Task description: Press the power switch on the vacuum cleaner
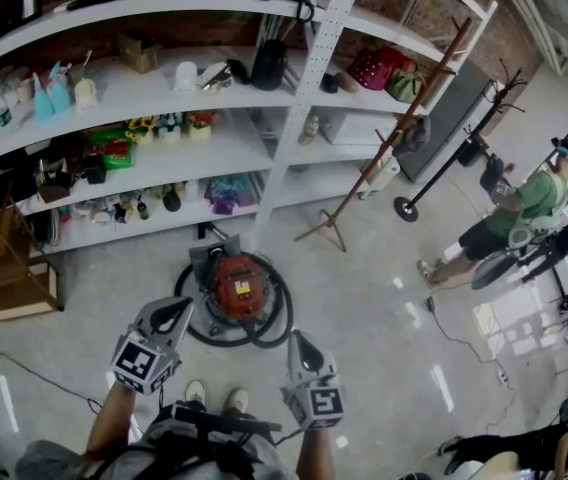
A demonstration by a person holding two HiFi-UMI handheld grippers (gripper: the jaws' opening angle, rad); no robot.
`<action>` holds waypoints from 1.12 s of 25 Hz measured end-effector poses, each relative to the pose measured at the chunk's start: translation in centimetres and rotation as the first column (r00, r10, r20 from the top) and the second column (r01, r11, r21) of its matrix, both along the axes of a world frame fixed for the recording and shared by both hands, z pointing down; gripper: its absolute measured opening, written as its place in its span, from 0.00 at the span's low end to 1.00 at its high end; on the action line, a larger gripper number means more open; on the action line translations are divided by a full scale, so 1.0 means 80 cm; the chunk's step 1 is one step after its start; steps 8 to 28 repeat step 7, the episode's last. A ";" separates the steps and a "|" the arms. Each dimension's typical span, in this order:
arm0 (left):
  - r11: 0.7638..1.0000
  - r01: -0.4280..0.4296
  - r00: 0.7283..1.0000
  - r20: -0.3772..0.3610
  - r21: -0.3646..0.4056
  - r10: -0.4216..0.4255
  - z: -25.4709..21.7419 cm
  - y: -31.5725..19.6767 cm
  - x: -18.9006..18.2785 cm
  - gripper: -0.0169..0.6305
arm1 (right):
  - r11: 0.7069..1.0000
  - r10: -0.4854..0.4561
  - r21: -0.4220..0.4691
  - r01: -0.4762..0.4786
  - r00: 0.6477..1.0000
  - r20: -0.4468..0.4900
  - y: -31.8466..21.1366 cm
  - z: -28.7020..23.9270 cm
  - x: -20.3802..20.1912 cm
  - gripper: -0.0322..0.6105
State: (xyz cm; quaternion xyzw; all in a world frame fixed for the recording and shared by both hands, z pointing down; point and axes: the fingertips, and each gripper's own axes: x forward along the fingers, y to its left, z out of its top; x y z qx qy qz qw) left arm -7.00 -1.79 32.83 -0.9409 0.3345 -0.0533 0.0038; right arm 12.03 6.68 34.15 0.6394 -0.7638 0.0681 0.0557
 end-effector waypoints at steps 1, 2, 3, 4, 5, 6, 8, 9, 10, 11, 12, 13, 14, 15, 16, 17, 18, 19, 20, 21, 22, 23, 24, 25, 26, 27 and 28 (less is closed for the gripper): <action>1.000 0.002 1.000 0.000 0.000 -0.002 0.001 -0.002 -0.001 0.04 | 1.000 0.001 0.001 -0.001 1.000 0.002 -0.002 -0.001 -0.001 0.06; 1.000 0.004 1.000 0.000 -0.001 -0.004 0.001 -0.003 -0.003 0.04 | 1.000 0.000 0.004 0.000 1.000 -0.002 -0.004 -0.002 -0.002 0.06; 1.000 0.006 1.000 -0.001 -0.001 -0.006 0.001 -0.005 -0.005 0.04 | 1.000 -0.002 0.008 0.002 1.000 -0.009 -0.005 -0.001 -0.002 0.06; 1.000 0.008 1.000 0.000 0.000 -0.008 0.001 -0.007 -0.006 0.04 | 1.000 -0.003 0.011 0.003 1.000 -0.015 -0.007 -0.001 -0.002 0.06; 1.000 0.009 1.000 0.000 0.001 -0.009 0.001 -0.008 -0.007 0.04 | 1.000 -0.006 0.010 0.006 1.000 -0.020 -0.008 0.001 -0.002 0.06; 1.000 0.011 1.000 0.000 0.001 -0.011 0.001 -0.010 -0.008 0.04 | 1.000 -0.010 0.005 0.010 1.000 -0.024 -0.009 0.003 -0.003 0.06; 1.000 0.012 1.000 0.000 0.001 -0.012 0.001 -0.011 -0.008 0.04 | 1.000 -0.016 -0.001 0.016 1.000 -0.027 -0.009 0.006 -0.003 0.06; 1.000 0.012 1.000 0.000 0.001 -0.012 0.001 -0.011 -0.008 0.04 | 1.000 -0.016 -0.001 0.016 1.000 -0.027 -0.009 0.006 -0.003 0.06; 1.000 0.012 1.000 0.000 0.001 -0.012 0.001 -0.011 -0.008 0.04 | 1.000 -0.016 -0.001 0.016 1.000 -0.027 -0.009 0.006 -0.003 0.06; 1.000 0.012 1.000 0.000 0.001 -0.012 0.001 -0.011 -0.008 0.04 | 1.000 -0.016 -0.001 0.016 1.000 -0.027 -0.009 0.006 -0.003 0.06; 1.000 0.012 1.000 0.000 0.001 -0.012 0.001 -0.011 -0.008 0.04 | 1.000 -0.016 -0.001 0.016 1.000 -0.027 -0.009 0.006 -0.003 0.06; 1.000 0.012 1.000 0.000 0.001 -0.012 0.001 -0.011 -0.008 0.04 | 1.000 -0.016 -0.001 0.016 1.000 -0.027 -0.009 0.006 -0.003 0.06; 1.000 0.012 1.000 0.000 0.001 -0.012 0.001 -0.011 -0.008 0.04 | 1.000 -0.016 -0.001 0.016 1.000 -0.027 -0.009 0.006 -0.003 0.06; 1.000 0.012 1.000 0.000 0.001 -0.012 0.001 -0.011 -0.008 0.04 | 1.000 -0.016 -0.001 0.016 1.000 -0.027 -0.009 0.006 -0.003 0.06; 1.000 0.012 1.000 0.000 0.001 -0.012 0.001 -0.011 -0.008 0.04 | 1.000 -0.016 -0.001 0.016 1.000 -0.027 -0.009 0.006 -0.003 0.06; 1.000 0.012 1.000 0.000 0.001 -0.012 0.001 -0.011 -0.008 0.04 | 1.000 -0.016 -0.001 0.016 1.000 -0.027 -0.009 0.006 -0.003 0.06; 1.000 0.012 1.000 0.000 0.001 -0.012 0.001 -0.011 -0.008 0.04 | 1.000 -0.016 -0.001 0.016 1.000 -0.027 -0.009 0.006 -0.003 0.06; 1.000 0.012 1.000 0.000 0.001 -0.012 0.001 -0.011 -0.008 0.04 | 1.000 -0.016 -0.001 0.016 1.000 -0.027 -0.009 0.006 -0.003 0.06; 1.000 0.012 1.000 0.000 0.001 -0.012 0.001 -0.011 -0.008 0.04 | 1.000 -0.016 -0.001 0.016 1.000 -0.027 -0.009 0.006 -0.003 0.06; 1.000 0.012 1.000 0.000 0.001 -0.012 0.001 -0.011 -0.008 0.04 | 1.000 -0.016 -0.001 0.016 1.000 -0.027 -0.009 0.006 -0.003 0.06; 1.000 0.012 1.000 0.000 0.001 -0.012 0.001 -0.011 -0.008 0.04 | 1.000 -0.016 -0.001 0.016 1.000 -0.027 -0.009 0.006 -0.003 0.06; 1.000 0.012 1.000 0.000 0.001 -0.012 0.001 -0.011 -0.008 0.04 | 1.000 -0.016 -0.001 0.016 1.000 -0.027 -0.009 0.006 -0.003 0.06; 1.000 0.012 1.000 0.000 0.001 -0.012 0.001 -0.011 -0.008 0.04 | 1.000 -0.016 -0.001 0.016 1.000 -0.027 -0.009 0.006 -0.003 0.06; 1.000 0.012 1.000 0.000 0.001 -0.012 0.001 -0.011 -0.008 0.04 | 1.000 -0.016 -0.001 0.016 1.000 -0.027 -0.009 0.006 -0.003 0.06; 1.000 0.012 1.000 0.000 0.001 -0.012 0.001 -0.011 -0.008 0.04 | 1.000 -0.016 -0.001 0.016 1.000 -0.027 -0.009 0.006 -0.003 0.06; 1.000 0.012 1.000 0.000 0.001 -0.012 0.001 -0.011 -0.008 0.04 | 1.000 -0.016 -0.001 0.016 1.000 -0.027 -0.009 0.006 -0.003 0.06; 1.000 0.012 1.000 0.000 0.001 -0.012 0.001 -0.011 -0.008 0.04 | 1.000 -0.016 -0.001 0.016 1.000 -0.027 -0.009 0.006 -0.003 0.06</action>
